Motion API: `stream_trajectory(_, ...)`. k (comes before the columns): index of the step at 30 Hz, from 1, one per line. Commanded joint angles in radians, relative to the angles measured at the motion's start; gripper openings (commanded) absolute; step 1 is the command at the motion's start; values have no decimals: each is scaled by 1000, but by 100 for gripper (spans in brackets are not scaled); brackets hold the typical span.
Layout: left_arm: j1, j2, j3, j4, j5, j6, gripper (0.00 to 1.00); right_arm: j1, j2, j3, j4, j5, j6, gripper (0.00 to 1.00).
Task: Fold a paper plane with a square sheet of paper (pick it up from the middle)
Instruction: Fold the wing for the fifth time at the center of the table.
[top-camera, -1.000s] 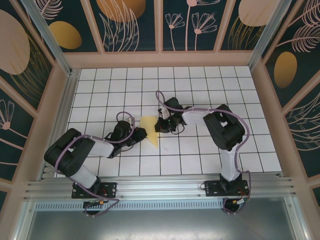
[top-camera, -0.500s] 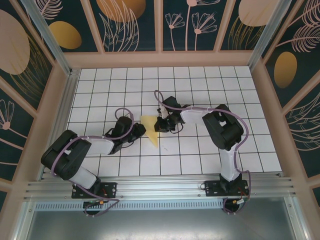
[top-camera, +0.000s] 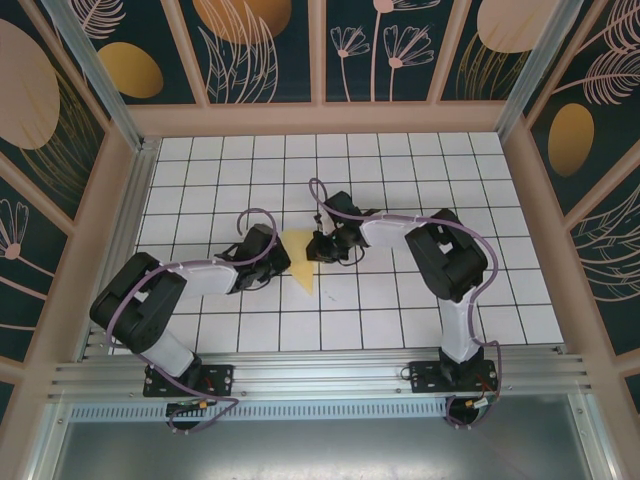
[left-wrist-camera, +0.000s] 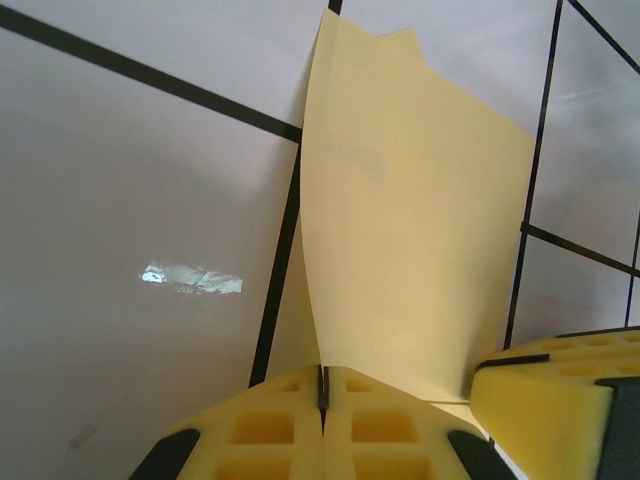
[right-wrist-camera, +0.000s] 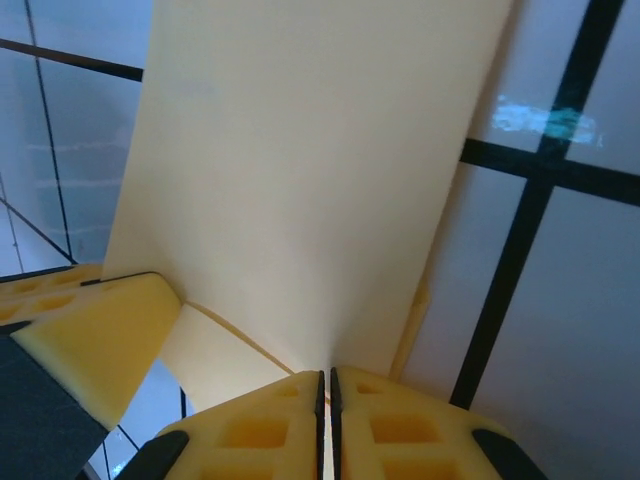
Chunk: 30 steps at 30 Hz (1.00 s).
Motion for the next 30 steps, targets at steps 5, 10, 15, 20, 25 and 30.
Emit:
stream_trajectory(5, -24, 28, 64, -120, -53, 31, 5, 9, -111, -25, 32, -10, -13, 16)
stream_trajectory(10, -31, 45, 94, -151, -65, 31, 5, 13, -83, -58, 20, -19, -21, 12)
stream_trajectory(15, -35, 47, 104, -163, -69, 28, 5, 14, -34, -34, -10, -26, -35, 11)
stream_trajectory(20, -38, 40, 109, -163, -63, 22, 5, 14, -5, -26, -27, -13, -40, 10)
stream_trajectory(25, -37, 20, 109, -145, -39, 2, 10, 14, 28, -26, -55, 22, -37, 9)
stream_trajectory(30, -39, -5, 70, -36, 47, -49, 22, 14, 49, -26, -67, 38, -26, 8)
